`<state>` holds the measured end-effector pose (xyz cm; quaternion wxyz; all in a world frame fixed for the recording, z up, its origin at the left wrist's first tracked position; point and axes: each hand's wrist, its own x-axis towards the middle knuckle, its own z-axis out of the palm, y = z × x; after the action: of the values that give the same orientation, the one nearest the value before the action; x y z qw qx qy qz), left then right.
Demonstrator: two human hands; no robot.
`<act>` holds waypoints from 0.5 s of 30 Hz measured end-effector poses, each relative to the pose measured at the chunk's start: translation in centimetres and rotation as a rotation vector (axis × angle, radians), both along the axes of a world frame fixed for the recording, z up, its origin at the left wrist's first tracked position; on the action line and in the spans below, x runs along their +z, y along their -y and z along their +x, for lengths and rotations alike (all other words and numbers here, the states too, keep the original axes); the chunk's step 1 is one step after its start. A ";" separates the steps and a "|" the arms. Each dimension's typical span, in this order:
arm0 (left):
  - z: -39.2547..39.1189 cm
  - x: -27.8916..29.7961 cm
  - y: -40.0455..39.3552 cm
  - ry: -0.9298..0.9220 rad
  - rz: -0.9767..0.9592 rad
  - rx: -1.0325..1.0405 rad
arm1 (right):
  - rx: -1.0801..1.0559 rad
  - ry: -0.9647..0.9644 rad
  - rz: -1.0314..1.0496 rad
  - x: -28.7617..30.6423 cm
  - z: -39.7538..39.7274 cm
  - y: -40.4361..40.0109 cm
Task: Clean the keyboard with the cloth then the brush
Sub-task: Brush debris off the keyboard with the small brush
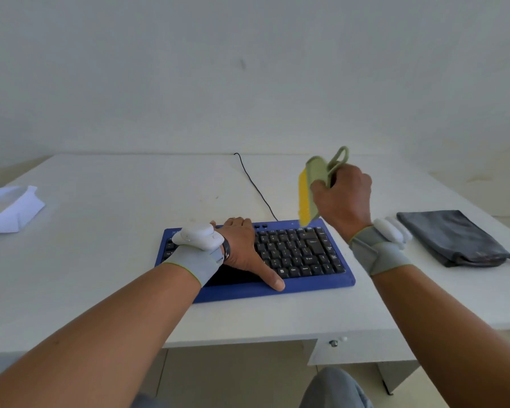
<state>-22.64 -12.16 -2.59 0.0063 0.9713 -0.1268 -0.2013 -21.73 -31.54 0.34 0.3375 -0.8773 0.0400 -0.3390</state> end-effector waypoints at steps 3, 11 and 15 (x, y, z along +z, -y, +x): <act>0.1 0.3 0.5 0.013 0.000 -0.007 | 0.015 -0.098 -0.005 1.4 -1.5 2.3; 0.5 0.8 5.3 0.031 -0.143 -0.103 | 0.085 -0.280 -0.118 0.0 -5.0 2.4; 0.4 0.6 5.9 0.043 -0.059 -0.141 | 0.072 -0.187 -0.129 -1.2 -3.6 2.2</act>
<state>-22.27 -18.06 -1.95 0.0180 0.9635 -0.2007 -0.1764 -25.34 -33.76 -0.87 0.2872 -0.9258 0.0178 -0.2453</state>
